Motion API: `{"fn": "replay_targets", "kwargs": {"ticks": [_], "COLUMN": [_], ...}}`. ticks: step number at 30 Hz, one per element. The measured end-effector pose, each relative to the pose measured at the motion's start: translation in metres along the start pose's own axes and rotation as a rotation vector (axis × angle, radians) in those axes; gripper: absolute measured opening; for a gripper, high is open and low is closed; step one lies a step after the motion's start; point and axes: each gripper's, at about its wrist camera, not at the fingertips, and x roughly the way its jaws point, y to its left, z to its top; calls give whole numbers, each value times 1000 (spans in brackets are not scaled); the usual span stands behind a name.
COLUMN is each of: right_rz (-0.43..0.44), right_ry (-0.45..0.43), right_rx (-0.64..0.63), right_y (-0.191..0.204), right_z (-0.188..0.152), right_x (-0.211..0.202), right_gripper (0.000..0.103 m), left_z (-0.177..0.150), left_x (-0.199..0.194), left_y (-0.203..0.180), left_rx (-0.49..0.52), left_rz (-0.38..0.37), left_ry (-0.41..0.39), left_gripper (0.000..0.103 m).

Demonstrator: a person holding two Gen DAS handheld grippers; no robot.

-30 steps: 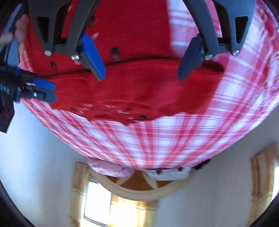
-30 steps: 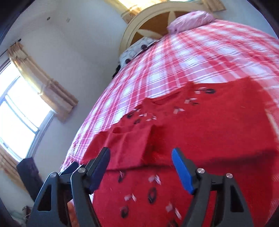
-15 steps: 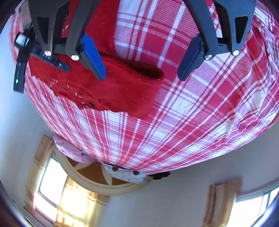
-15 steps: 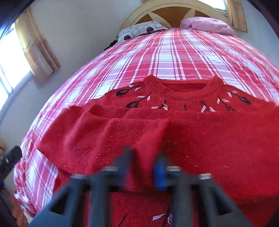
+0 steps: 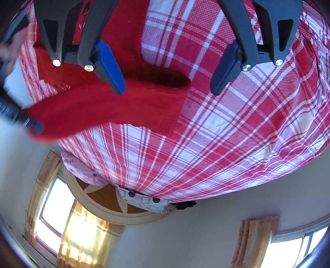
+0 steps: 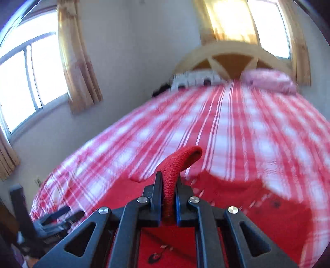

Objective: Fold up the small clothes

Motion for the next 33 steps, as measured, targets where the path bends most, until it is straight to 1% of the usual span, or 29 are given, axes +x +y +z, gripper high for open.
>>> {"fn": "replay_targets", "kwargs": {"ticks": [2, 4, 6, 7, 8, 10, 12, 15, 18, 20, 23, 26, 28, 30, 33], "right_rz": [-4, -26, -79, -117, -131, -143, -191, -265, -312, -339, -333, -334, -367, -388, -358], "right_ry": [-36, -61, -83, -92, -90, -64, -9, 86, 124, 127, 105, 88, 108, 149, 181], "right_rx": [14, 27, 28, 36, 56, 110, 137, 146, 161, 180, 237, 238, 226, 235, 273], "right_y": [-14, -35, -55, -71, -85, -110, -132, -151, -165, -171, -182, -181, -181, -186, -195], "right_z": [9, 11, 6, -2, -11, -32, -60, -96, -114, -121, -126, -124, -126, -133, -136], "right_x": [-23, -45, -60, -69, -73, -70, -55, -30, -23, -25, -37, -44, -43, -37, -31], "right_gripper": [9, 9, 9, 9, 9, 9, 9, 9, 9, 9, 9, 9, 9, 9, 9], "left_z": [-2, -5, -7, -9, -11, -14, -17, -20, -22, -22, -22, -23, -21, -20, -19], "left_x": [2, 6, 9, 12, 14, 19, 23, 24, 23, 24, 28, 31, 32, 34, 40], "left_y": [-5, -12, -16, -19, -21, -27, -34, -45, -53, -54, -55, -59, -64, -67, -71], "left_rx": [15, 30, 36, 38, 40, 46, 60, 94, 145, 160, 154, 150, 165, 171, 173], "left_rz": [-5, -6, -9, -15, -18, -24, -29, -26, 0, 8, 4, -8, -1, 1, -1], "left_ry": [4, 13, 24, 31, 38, 54, 69, 73, 63, 63, 71, 79, 70, 66, 72], "left_gripper": [87, 87, 87, 87, 87, 87, 87, 87, 87, 87, 87, 87, 87, 87, 87]}}
